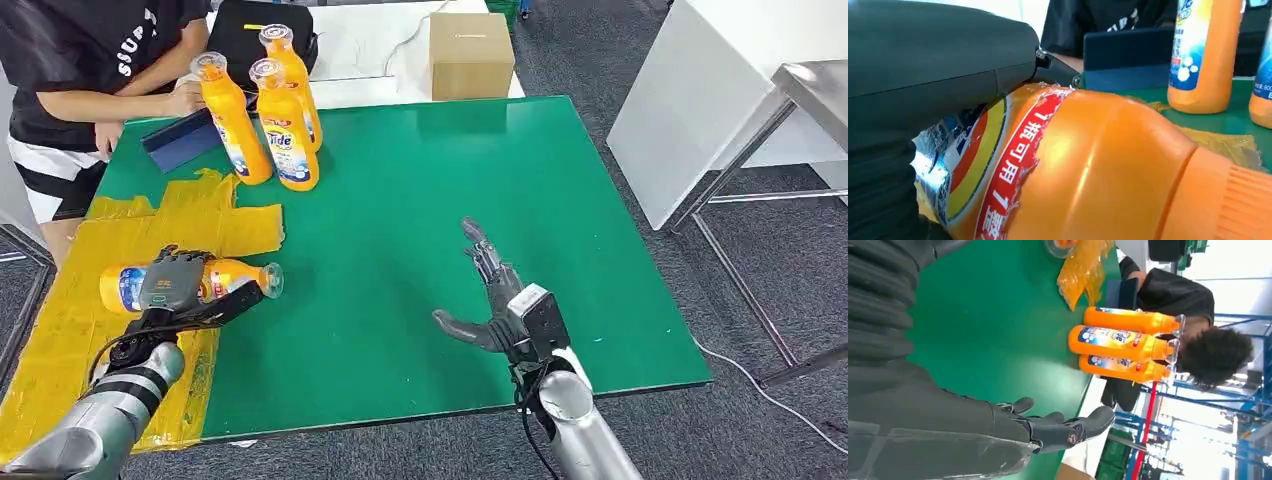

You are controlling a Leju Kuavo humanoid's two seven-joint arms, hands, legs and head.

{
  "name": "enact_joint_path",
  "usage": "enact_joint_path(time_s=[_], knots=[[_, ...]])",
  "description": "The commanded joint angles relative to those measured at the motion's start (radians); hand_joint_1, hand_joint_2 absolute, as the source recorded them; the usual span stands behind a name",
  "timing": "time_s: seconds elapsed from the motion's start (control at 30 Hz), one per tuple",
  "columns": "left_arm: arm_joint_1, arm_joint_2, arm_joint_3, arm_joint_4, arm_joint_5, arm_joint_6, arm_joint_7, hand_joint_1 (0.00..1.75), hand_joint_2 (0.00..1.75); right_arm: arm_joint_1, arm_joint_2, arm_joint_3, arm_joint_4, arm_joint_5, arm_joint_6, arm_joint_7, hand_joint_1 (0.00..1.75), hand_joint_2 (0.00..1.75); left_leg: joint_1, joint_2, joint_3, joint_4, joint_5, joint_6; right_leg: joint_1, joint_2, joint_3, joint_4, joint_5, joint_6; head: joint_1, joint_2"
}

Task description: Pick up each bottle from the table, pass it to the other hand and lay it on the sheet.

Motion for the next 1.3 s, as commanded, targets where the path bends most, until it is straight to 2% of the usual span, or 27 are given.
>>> enact_joint_path(time_s=[0.03,0.1,0.13,0.17,0.33,0.63,1.3], knots=[[-0.045,-0.083,0.190,0.082,0.220,-0.074,-0.172,1.75,1.75,-0.020,-0.003,-0.011,0.059,-0.001,-0.012,0.006,0.00,1.75,0.001,-0.002,0.006,0.000,-0.002,-0.001,0.001,-0.004,0.007,-0.001,-0.003,-0.002,0.000,0.000],[-0.046,-0.101,0.219,0.072,0.277,-0.093,-0.217,1.75,1.75,-0.023,-0.001,-0.009,0.069,-0.001,-0.014,0.006,0.00,1.75,0.001,-0.003,0.005,0.000,-0.002,-0.001,0.001,-0.004,0.007,-0.001,-0.002,-0.002,0.000,0.000],[-0.047,-0.113,0.240,0.063,0.325,-0.109,-0.251,1.68,1.75,-0.026,0.000,-0.008,0.078,-0.001,-0.015,0.007,0.00,1.75,0.000,-0.002,0.004,0.000,-0.001,-0.001,0.001,-0.004,0.005,0.000,-0.002,-0.001,0.000,0.000],[-0.046,-0.126,0.261,0.052,0.377,-0.131,-0.293,0.00,1.75,-0.030,0.001,-0.008,0.084,-0.001,-0.017,0.008,0.00,1.75,0.001,-0.004,0.006,0.000,-0.002,-0.001,0.001,-0.005,0.008,-0.001,-0.002,-0.002,0.000,0.000],[-0.039,-0.147,0.269,0.028,0.451,-0.187,-0.334,0.00,1.75,-0.047,0.009,-0.005,0.111,0.000,-0.018,0.010,0.00,1.75,0.000,-0.003,0.003,0.000,0.000,0.000,0.000,-0.003,0.005,-0.001,-0.001,-0.001,0.000,0.000],[-0.015,-0.141,0.258,0.024,0.489,-0.209,-0.324,0.00,1.75,-0.051,0.011,-0.002,0.112,0.016,-0.035,0.017,0.00,1.75,0.000,-0.001,0.008,-0.001,-0.002,-0.001,0.001,-0.002,0.010,-0.001,-0.002,-0.002,0.000,0.000],[0.000,-0.130,0.240,0.042,0.502,-0.235,-0.296,0.00,1.75,-0.057,0.015,-0.011,0.128,0.017,-0.037,0.017,0.00,1.75,0.000,0.000,0.004,0.000,-0.001,0.000,0.000,-0.001,0.005,-0.001,-0.001,-0.001,0.000,0.000]])
